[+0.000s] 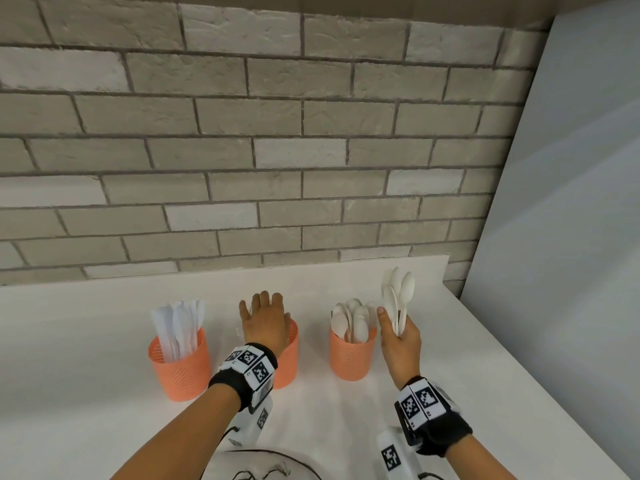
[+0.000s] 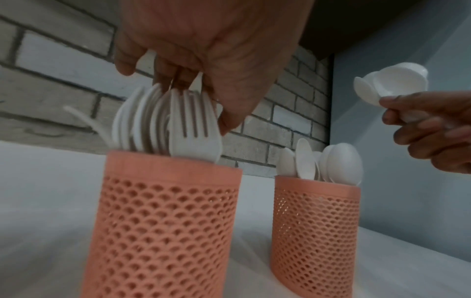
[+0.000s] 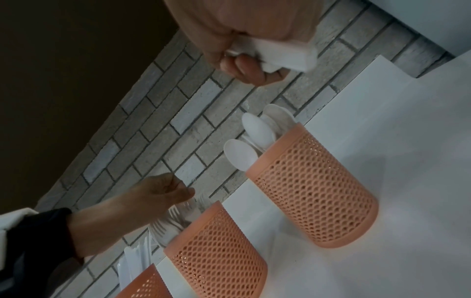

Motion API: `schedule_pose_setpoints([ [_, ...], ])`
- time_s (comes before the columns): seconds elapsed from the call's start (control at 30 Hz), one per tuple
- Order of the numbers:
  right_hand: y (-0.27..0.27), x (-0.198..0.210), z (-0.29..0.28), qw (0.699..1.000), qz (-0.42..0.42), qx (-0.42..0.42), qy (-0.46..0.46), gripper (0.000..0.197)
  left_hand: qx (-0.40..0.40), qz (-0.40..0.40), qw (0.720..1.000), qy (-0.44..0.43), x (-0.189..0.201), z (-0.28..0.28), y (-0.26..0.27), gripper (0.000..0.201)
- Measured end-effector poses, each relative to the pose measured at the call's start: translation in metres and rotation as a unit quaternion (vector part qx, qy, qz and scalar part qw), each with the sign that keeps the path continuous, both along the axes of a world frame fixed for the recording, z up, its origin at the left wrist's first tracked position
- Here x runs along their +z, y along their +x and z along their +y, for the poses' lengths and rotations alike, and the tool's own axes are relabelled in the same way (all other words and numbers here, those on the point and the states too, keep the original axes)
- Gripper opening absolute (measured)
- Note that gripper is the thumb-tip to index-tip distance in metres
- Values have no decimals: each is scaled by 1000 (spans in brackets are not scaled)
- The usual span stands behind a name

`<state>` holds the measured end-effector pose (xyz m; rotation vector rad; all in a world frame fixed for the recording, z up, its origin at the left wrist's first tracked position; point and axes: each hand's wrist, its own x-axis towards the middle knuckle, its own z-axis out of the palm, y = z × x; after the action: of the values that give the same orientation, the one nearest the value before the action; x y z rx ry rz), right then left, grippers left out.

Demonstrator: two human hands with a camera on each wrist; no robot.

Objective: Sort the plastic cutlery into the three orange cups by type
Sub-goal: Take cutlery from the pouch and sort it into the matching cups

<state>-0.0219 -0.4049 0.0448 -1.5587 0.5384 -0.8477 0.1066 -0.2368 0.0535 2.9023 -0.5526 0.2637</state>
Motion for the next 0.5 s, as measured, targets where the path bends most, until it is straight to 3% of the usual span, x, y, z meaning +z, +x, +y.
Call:
schedule_pose_setpoints([
  [0.13, 1, 5, 4, 999, -7, 26, 21, 14, -30, 29, 999, -27, -14, 1, 4, 44],
  [0.27, 4, 7, 1, 997, 0, 12, 77, 34, -11, 81, 997, -3, -9, -1, 5, 60],
  [0.5, 13, 8, -8, 991, -17, -28, 131, 43, -20, 46, 997, 52, -12, -8, 11, 57],
])
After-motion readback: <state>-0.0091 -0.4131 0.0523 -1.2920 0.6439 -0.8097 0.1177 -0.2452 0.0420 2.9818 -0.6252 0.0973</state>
